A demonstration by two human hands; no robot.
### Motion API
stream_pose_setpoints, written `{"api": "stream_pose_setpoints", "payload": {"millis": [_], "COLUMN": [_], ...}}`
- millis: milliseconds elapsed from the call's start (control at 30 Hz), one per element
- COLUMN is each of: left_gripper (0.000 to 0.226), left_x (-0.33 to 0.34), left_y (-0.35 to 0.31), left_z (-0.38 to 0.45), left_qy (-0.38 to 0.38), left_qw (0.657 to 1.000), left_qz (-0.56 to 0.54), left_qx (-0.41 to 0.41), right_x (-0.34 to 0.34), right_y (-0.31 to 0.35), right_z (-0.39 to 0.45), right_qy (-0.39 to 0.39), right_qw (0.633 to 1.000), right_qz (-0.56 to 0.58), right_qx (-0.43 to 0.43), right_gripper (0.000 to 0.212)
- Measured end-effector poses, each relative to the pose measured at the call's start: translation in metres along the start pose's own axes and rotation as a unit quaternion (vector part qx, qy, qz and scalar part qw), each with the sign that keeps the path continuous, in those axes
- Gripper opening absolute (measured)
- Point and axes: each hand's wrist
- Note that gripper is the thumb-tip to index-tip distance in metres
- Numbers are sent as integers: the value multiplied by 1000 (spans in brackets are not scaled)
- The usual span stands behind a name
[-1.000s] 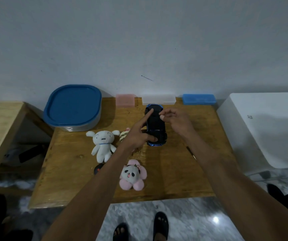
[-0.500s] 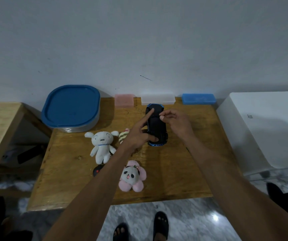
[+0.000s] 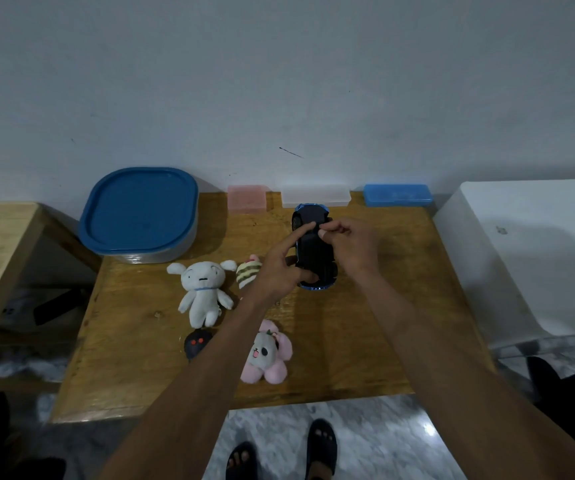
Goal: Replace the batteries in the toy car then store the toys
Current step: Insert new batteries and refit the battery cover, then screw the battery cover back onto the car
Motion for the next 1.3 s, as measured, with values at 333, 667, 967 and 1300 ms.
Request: {"api": "stream_pose_setpoints", "payload": {"millis": [333, 667, 967, 1300], "left_gripper": [94, 94, 93, 95], "left_x": [4, 14, 35, 43], "left_y": [2, 14, 21, 32], "left_z": [2, 4, 3, 4], "left_qy": [-2, 4, 7, 16], "left_qw": [1000, 999, 997, 997], "left_qz": [0, -43, -49, -32], "left_qx": [2, -32, -56, -71], "right_x": [2, -27, -47, -36], "right_y": [-3, -46, -135, -153], "right_z": [5, -10, -47, -49], "right_qy": [-18, -110, -82, 2], "right_qw": [996, 979, 968, 958], "right_qz": [55, 79, -40, -222], "right_qx": [62, 149, 233, 183], "right_gripper": [13, 17, 16, 16]}}
Point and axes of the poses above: each hand's wrist, its own z-axis towards the middle knuckle, its own x-axis out of the palm, y = z × x, and after that the axes turned 6 degrees about -z, right-handed
